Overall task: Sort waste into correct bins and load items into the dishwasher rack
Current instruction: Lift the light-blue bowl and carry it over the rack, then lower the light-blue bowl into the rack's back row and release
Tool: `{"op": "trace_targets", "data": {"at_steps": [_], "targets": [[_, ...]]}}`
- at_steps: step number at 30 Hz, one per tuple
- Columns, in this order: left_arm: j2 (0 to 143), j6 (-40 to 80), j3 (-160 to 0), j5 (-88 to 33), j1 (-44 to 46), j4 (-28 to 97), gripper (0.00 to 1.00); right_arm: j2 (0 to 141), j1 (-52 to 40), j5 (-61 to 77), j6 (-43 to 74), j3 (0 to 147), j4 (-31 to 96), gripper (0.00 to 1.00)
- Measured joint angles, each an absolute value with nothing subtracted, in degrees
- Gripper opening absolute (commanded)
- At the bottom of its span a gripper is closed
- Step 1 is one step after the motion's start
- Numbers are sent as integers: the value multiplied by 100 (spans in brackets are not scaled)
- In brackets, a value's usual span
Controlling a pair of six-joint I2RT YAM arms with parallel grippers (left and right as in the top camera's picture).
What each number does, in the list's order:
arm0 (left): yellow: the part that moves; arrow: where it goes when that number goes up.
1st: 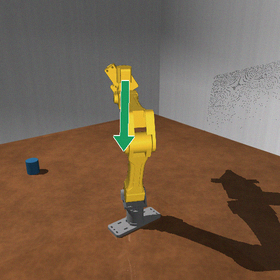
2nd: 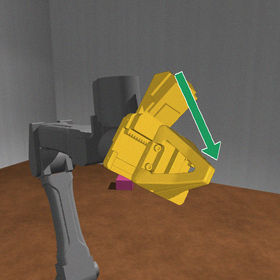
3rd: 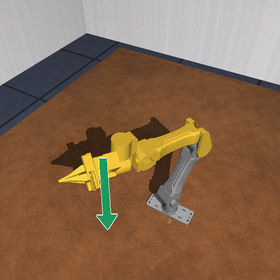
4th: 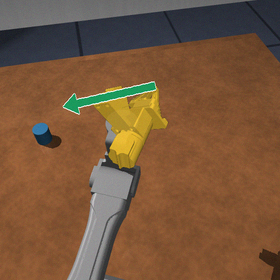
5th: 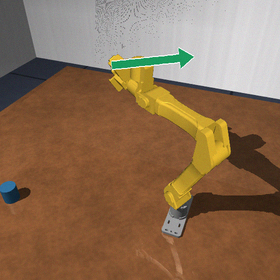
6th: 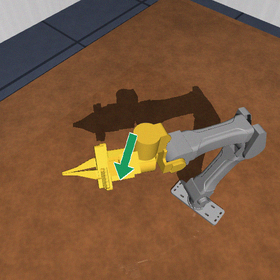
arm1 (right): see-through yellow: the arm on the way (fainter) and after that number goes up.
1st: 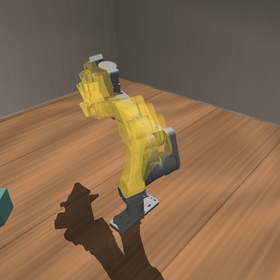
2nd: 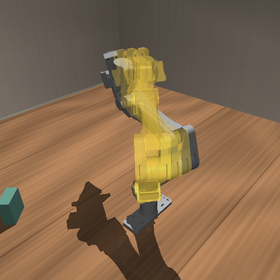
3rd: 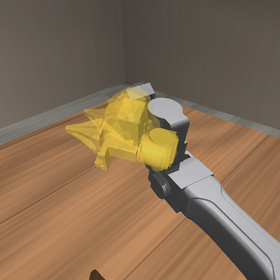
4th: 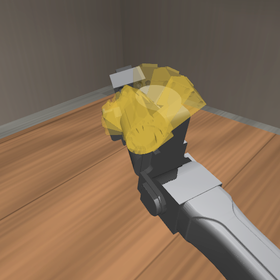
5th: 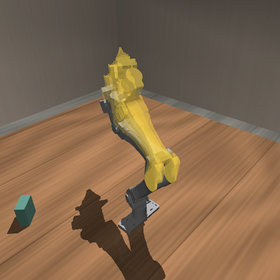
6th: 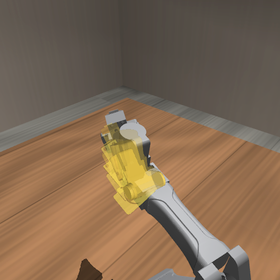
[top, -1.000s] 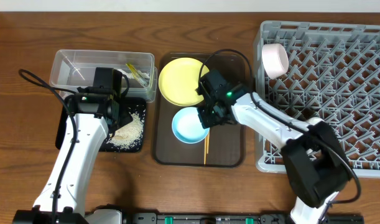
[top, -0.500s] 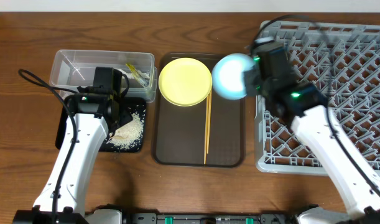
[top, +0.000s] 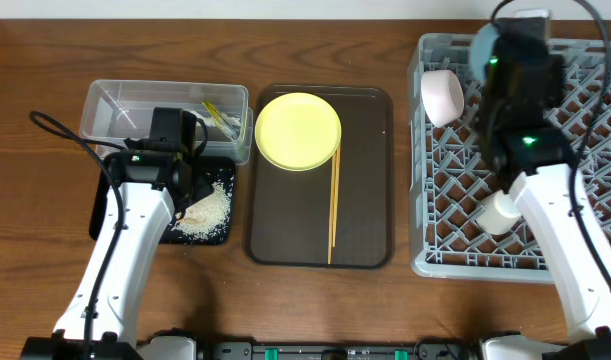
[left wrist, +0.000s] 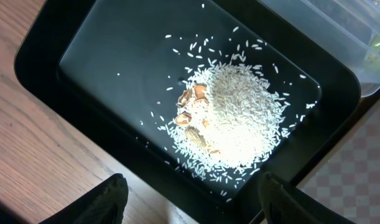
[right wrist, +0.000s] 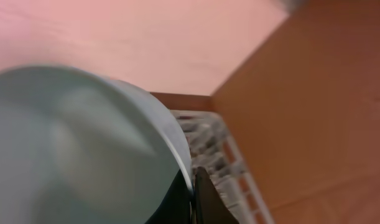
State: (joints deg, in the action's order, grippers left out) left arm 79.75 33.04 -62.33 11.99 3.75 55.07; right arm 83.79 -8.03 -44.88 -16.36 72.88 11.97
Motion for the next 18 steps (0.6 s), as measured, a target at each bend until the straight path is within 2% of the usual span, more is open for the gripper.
{"op": "trace_targets", "data": {"at_steps": [8,18], "targets": [[7975,3304,-6233,1201,375,5485,70,8796,-366,-4668,-2390,7288,779,1],[7975,3304,-6233,1199,375,5483,70,9747,-58,-4904,-2655,7288,235,1]]}}
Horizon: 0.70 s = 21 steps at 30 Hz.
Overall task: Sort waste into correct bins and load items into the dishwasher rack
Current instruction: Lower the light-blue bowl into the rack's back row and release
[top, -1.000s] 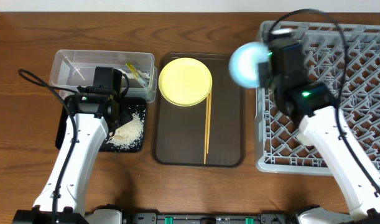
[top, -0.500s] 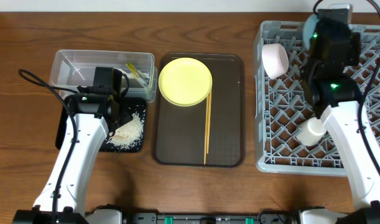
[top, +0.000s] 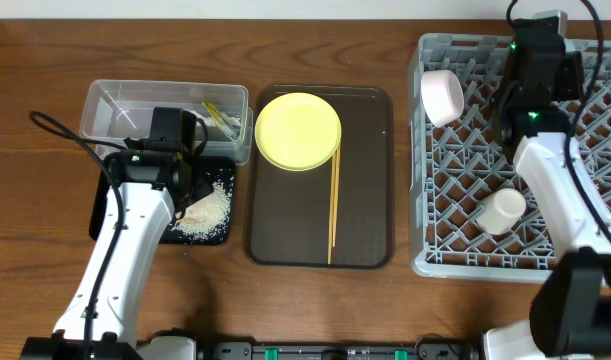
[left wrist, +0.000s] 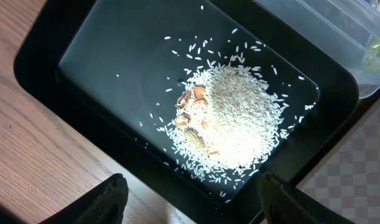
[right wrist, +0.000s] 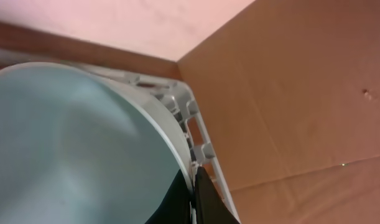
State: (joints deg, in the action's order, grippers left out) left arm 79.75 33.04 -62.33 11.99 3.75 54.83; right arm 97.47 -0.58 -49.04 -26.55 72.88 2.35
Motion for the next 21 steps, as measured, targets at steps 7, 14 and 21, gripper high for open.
{"op": "trace_targets", "data": {"at_steps": [7,14,21], "targets": [[7975,3304,-6233,1199,375,5481,70,10283,-58,-5343,-2711,7288,-419,1],[7975,3304,-6233,1201,375,5476,70,10659,-56,-5513,-2731,7288,-1009,1],[7975,3304,-6233,1199,375,5478,70,11059,-56,-5555,-2729,7288,-1269,1]]}}
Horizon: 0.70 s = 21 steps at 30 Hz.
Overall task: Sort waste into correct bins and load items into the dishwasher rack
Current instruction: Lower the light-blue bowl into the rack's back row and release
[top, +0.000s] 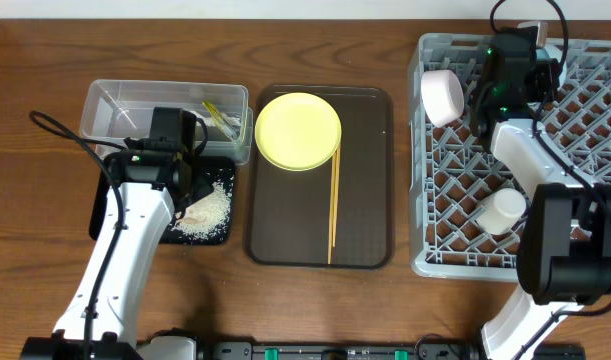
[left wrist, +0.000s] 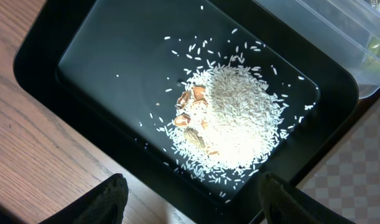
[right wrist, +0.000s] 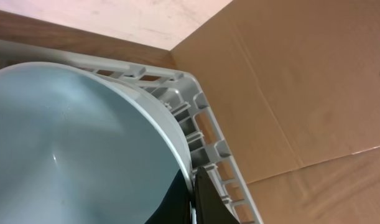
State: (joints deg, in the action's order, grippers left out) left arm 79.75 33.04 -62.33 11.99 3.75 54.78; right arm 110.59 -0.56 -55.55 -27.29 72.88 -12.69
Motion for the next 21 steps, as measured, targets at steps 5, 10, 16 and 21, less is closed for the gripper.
{"op": "trace_targets", "data": {"at_steps": [5,10,16,21], "targets": [[7975,3304,-6233,1199,375,5476,70,11133,-56,-5566,-2733,7288,-1455,1],[7975,3304,-6233,1199,375,5441,70,11179,-84,-5638,-2729,7290,-1461,1],[7975,3304,-6233,1199,375,5395,70,11205,-292,-5625,-2694,7290,-1345,14],[7975,3304,-6233,1188,375,5395,70,11290,-572,-5524,-2633,7290,-1090,19]]}}
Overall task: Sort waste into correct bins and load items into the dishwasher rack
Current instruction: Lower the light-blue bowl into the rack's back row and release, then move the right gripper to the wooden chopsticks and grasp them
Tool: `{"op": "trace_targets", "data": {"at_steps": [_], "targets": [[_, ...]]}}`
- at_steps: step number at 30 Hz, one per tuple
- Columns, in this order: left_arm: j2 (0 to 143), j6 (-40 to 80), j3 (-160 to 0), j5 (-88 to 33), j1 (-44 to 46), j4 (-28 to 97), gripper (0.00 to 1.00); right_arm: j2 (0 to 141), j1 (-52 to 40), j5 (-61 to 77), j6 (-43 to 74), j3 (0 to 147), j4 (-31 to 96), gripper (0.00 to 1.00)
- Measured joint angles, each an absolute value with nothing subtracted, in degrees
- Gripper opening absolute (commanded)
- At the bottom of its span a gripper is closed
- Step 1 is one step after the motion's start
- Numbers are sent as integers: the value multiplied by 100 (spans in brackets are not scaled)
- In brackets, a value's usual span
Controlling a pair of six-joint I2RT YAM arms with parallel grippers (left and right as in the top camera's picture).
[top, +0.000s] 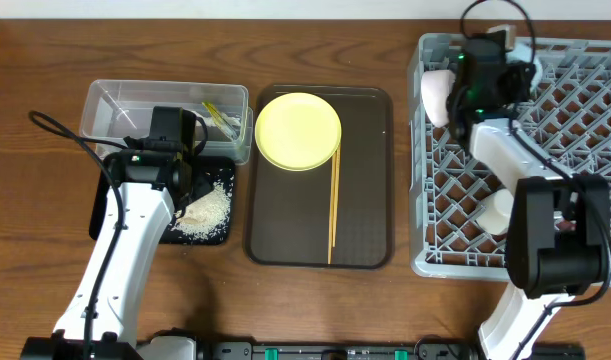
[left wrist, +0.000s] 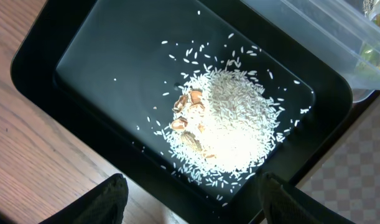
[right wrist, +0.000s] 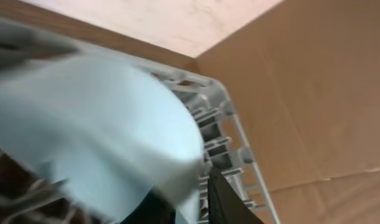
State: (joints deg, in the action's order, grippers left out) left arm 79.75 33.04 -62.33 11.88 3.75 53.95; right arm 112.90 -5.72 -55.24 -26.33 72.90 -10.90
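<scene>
My right gripper (right wrist: 191,208) is at the far left corner of the grey dishwasher rack (top: 585,150), beside a pink bowl (top: 435,95). A light blue bowl (right wrist: 96,118), blurred, has its rim between the fingers, which stand apart. My left gripper (left wrist: 196,205) hangs open over the black bin (left wrist: 46,81) holding rice (left wrist: 230,118) and nut shells (left wrist: 185,112). On the brown tray (top: 365,240) lie a yellow plate (top: 298,131) and chopsticks (top: 334,200).
A clear bin (top: 135,105) with wrappers (top: 223,118) stands behind the black bin. A white cup (top: 497,212) lies in the rack's near part. Cardboard (right wrist: 314,93) rises behind the rack.
My right gripper has shifted left along the rack's far edge toward the pink bowl. Its fingers now stand wider apart and the blue bowl is blurred. The left arm has barely moved.
My right gripper held the blue bowl by its rim above the rack's back. Then it was lower at the far edge, then further left at the far left corner. Now the fingers have parted there. The left gripper stayed open over the rice bin.
</scene>
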Motion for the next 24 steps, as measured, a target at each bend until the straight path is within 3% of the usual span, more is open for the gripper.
{"op": "trace_targets", "data": {"at_steps": [8,17,24], "targets": [[7975,3304,-6233,1103,375,5395,70,11301,-639,-5520,-1935,7290,-82,26],[7975,3304,-6233,1085,375,5393,71,11085,-644,-5238,-1129,7290,1066,58],[7975,3269,-6233,1085,375,5391,77,10147,-659,-3859,-548,7288,2311,60]]}}
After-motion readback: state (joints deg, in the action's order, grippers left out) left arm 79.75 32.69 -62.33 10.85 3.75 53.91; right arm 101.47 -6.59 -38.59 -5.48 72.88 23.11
